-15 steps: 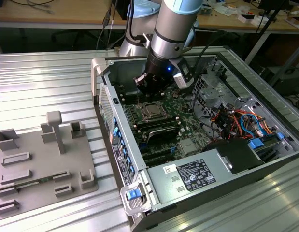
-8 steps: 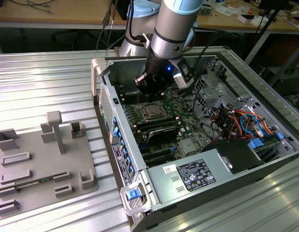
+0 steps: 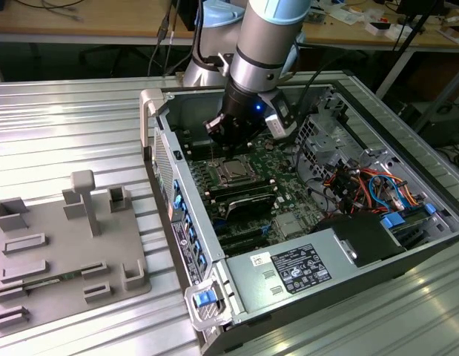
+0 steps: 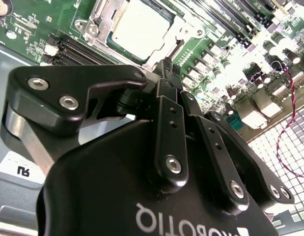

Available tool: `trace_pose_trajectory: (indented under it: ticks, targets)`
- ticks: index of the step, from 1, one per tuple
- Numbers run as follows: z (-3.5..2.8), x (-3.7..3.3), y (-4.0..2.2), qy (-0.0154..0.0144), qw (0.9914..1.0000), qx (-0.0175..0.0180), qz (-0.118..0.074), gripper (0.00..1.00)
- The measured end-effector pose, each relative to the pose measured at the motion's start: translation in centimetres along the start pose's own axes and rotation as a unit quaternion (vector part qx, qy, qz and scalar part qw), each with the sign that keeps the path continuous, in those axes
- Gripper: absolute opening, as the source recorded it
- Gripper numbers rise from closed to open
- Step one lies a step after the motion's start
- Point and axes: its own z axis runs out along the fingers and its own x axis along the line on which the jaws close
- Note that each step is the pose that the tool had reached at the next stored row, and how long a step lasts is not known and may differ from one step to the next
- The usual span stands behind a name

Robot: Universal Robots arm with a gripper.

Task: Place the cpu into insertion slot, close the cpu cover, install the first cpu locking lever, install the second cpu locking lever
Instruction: 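Install the first cpu locking lever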

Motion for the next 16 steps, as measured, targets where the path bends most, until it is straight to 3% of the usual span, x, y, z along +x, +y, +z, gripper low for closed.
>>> trace_pose_trajectory:
  ticks: [11,16]
  targets:
    - [0.01,0.9,0.05,0.0,1.0,0.0,0.0,0.11]
    - [0.02,2.11,0.13,-0.0002,1.0,0.0,0.0,0.11]
